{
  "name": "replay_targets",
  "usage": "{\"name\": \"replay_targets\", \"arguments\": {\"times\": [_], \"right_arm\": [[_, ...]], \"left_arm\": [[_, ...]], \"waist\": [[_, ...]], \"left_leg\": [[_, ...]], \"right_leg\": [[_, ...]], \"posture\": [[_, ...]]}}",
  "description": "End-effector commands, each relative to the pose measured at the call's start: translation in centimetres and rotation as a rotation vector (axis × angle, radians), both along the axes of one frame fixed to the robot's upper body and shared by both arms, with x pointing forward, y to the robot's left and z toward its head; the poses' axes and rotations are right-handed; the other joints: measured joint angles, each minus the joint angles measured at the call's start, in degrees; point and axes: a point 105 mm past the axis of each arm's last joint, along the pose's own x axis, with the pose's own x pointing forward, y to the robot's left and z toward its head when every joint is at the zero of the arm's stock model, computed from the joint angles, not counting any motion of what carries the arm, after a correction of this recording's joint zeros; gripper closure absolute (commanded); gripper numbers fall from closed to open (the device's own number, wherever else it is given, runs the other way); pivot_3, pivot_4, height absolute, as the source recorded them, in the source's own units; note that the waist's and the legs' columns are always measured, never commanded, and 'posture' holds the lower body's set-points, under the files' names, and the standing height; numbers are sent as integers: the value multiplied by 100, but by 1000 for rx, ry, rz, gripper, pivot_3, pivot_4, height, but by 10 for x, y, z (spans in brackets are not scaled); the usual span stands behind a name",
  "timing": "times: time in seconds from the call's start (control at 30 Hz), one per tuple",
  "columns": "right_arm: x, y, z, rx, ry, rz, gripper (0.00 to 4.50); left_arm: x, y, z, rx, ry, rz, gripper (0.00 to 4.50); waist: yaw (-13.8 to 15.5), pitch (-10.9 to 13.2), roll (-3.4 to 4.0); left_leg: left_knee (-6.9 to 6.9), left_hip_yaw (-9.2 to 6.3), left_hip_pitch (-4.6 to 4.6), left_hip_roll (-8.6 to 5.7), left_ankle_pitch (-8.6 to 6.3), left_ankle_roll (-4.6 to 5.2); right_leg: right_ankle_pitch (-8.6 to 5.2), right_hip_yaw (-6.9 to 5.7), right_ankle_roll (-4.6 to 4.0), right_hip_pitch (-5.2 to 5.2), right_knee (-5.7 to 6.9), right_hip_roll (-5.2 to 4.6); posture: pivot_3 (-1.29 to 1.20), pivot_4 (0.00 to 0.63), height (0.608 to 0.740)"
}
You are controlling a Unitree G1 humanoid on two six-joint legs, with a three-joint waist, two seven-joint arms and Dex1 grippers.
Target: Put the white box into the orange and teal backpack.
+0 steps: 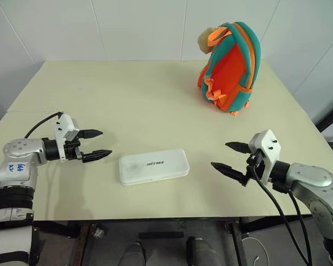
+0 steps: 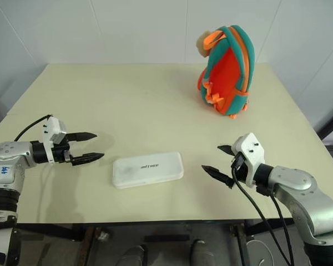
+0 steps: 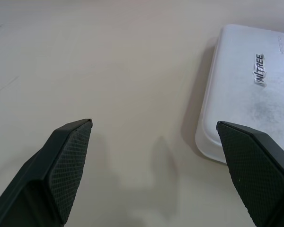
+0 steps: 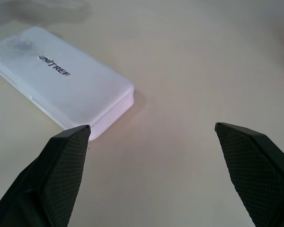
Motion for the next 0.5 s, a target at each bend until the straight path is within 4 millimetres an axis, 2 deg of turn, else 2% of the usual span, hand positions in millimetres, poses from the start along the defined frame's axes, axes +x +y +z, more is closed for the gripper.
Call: {"name": "replay_targets", "arguments": {"times": [0.03, 0.33, 0.5], "right_arm": [[-5, 2, 11, 14, -46, -5, 47], [5, 7, 15, 26, -57, -23, 47], [10, 16, 13, 27, -33, -3, 47]], "left_arm": [[5, -3, 16, -4, -48, -10, 0], [6, -11, 14, -28, -40, -43, 0], [6, -1, 17, -18, -66, 36, 0]], "waist": [[2, 0, 0], [-16, 0, 0], [-9, 0, 0]], "left_leg": [[2, 0, 0, 0, 0, 0], [11, 0, 0, 0, 0, 0], [11, 0, 0, 0, 0, 0]], "right_leg": [[0, 0, 0, 0, 0, 0], [0, 2, 0, 2, 2, 1], [0, 2, 0, 3, 2, 1]], "posture": [[0, 150, 740], [0, 150, 740], [0, 150, 740]]}}
